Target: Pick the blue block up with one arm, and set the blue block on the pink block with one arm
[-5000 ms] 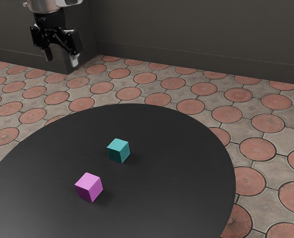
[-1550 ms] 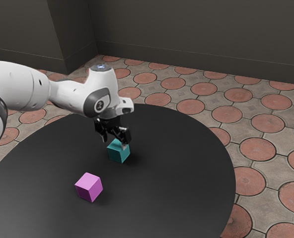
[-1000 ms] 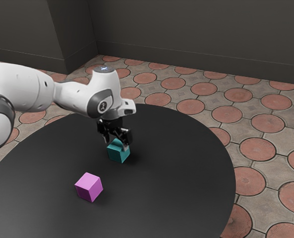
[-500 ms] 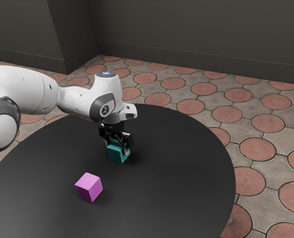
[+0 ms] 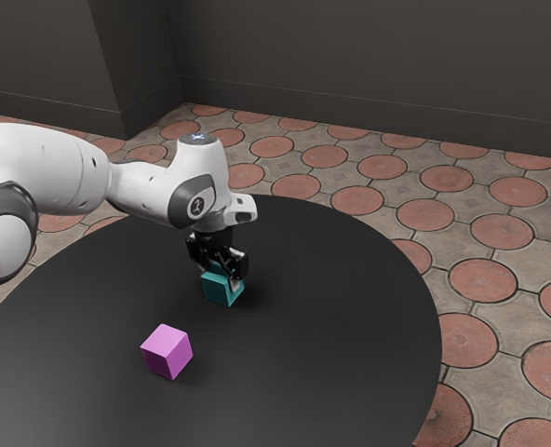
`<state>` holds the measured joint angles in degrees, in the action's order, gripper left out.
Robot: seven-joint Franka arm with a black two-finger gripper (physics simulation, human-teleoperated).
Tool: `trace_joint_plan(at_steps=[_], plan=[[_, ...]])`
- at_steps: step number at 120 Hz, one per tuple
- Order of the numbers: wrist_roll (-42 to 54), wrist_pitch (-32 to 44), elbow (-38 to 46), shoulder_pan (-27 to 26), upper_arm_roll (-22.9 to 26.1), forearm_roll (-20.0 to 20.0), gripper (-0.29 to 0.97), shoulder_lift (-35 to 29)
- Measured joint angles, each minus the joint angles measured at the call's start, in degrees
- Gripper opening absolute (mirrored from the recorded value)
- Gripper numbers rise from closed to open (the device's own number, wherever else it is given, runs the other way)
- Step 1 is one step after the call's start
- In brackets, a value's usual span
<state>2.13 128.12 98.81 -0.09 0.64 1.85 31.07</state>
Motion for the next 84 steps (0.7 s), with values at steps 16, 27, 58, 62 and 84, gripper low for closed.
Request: trace_joint_plan(at_steps=[16,27,58,62,84], plan=[[0.0,0.0,0.0,0.0,0.0,-0.3,0.42,-0.2],[0.0,-0.1,0.1,0.0,0.0,-0.4,0.41,-1.1],[-0.2,-0.9,10.9,-0.1,0.1,-1.2,0.39,-14.1],[-0.2,-0.9,12.6,-0.1,0.1,-1.3,0.39,-15.7],[-0.2,-1.0,21.8,-0.2,0.5,-1.4,0.39,-24.7]])
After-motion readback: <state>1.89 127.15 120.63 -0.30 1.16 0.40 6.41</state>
